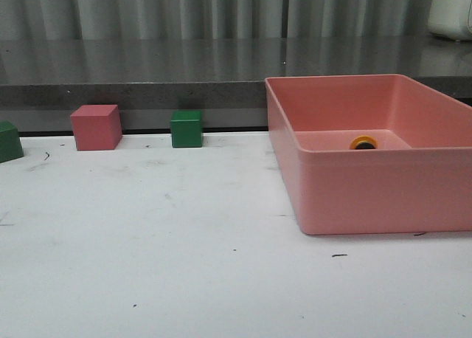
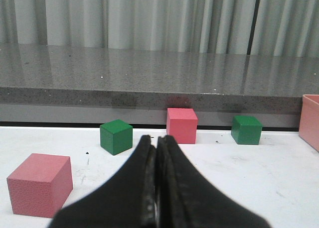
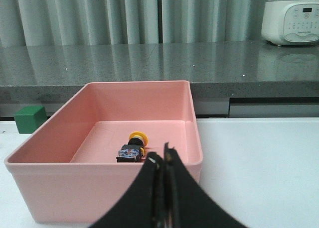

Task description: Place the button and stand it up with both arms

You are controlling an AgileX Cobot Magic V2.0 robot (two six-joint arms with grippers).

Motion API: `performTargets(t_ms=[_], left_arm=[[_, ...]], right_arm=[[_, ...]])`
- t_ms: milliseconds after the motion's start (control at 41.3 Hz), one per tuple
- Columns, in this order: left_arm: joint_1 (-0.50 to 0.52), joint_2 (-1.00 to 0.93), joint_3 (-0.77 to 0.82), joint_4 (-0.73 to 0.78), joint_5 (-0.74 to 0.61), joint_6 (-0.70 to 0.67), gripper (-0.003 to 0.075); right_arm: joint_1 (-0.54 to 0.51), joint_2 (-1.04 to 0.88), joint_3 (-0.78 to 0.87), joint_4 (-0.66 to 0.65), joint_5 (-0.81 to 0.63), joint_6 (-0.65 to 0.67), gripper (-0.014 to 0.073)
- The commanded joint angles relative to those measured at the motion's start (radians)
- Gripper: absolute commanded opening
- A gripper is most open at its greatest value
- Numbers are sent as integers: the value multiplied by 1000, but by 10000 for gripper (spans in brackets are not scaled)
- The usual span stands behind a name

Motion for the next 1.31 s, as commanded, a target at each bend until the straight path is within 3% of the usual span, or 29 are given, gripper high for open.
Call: performTargets(t_ms=[0, 726, 920, 1041, 1283], left_arm=[[-6, -21, 14, -1, -85, -10, -20], [-6, -21, 14, -1, -85, -10, -20], [-6, -21, -16, -50, -140, -10, -20], [-6, -20, -127, -55, -84, -10, -20], [-6, 104, -466, -55, 220, -10, -20]], right_arm=[[-8, -19, -3, 5, -81, -9, -68], [-8, -19, -3, 5, -81, -9, -68], [-7, -19, -18, 5, -126, -9, -68], [-7, -19, -109, -2, -57, -9, -68], [-7, 71, -432, -110, 221, -9, -68]])
